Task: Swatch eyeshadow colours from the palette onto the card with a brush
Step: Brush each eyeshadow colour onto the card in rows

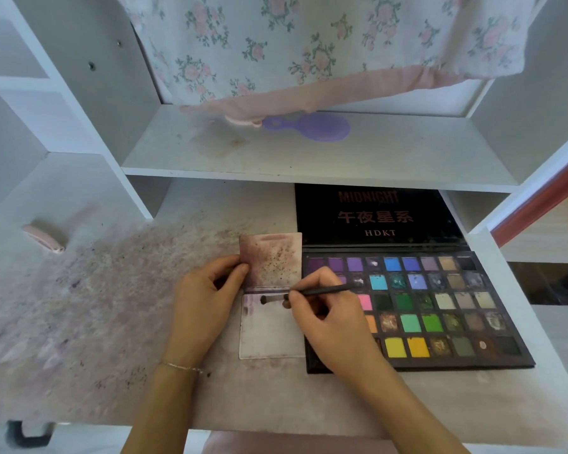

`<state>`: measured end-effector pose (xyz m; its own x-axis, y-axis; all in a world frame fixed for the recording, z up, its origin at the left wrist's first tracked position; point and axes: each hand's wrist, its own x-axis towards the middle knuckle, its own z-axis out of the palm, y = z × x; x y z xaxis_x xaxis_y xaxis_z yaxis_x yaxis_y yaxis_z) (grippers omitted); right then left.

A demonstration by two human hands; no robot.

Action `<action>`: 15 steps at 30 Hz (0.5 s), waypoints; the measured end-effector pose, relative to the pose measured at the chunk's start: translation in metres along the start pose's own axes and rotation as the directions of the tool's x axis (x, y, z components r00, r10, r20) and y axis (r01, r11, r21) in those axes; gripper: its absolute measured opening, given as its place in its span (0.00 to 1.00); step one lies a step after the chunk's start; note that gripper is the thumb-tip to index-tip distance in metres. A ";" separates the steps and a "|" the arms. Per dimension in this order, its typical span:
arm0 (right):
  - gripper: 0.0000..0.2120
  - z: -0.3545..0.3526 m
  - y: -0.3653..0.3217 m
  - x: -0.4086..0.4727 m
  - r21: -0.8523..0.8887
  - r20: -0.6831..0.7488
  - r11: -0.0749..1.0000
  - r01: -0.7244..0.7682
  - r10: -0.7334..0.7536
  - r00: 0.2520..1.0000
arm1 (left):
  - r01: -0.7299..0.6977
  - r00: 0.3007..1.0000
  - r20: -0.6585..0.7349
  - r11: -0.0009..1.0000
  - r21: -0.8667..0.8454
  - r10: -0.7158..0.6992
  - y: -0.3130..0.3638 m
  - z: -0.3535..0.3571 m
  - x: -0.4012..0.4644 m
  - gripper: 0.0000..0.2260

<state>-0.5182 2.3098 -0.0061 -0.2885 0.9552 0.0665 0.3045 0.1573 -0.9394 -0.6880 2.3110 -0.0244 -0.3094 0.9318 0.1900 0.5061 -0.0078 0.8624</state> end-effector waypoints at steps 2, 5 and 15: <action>0.06 0.003 0.000 0.001 -0.020 0.006 1.000 0.024 -0.024 1.000 | -0.006 1.000 0.003 1.000 0.003 0.006 0.000 0.000 0.000 0.08; 0.05 0.003 0.002 0.000 -0.038 0.021 0.998 0.047 -0.046 0.999 | -0.003 1.000 0.006 1.000 0.008 0.003 0.000 -0.001 0.000 0.08; 0.07 0.003 0.001 0.000 -0.038 0.075 0.999 0.003 0.000 0.997 | 0.001 1.000 0.008 1.000 -0.009 -0.001 -0.002 0.000 0.000 0.08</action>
<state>-0.5208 2.3088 -0.0086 -0.3557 0.9337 0.0410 0.3380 0.1694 -0.9258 -0.6890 2.3113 -0.0259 -0.3037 0.9345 0.1854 0.4984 -0.0100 0.8669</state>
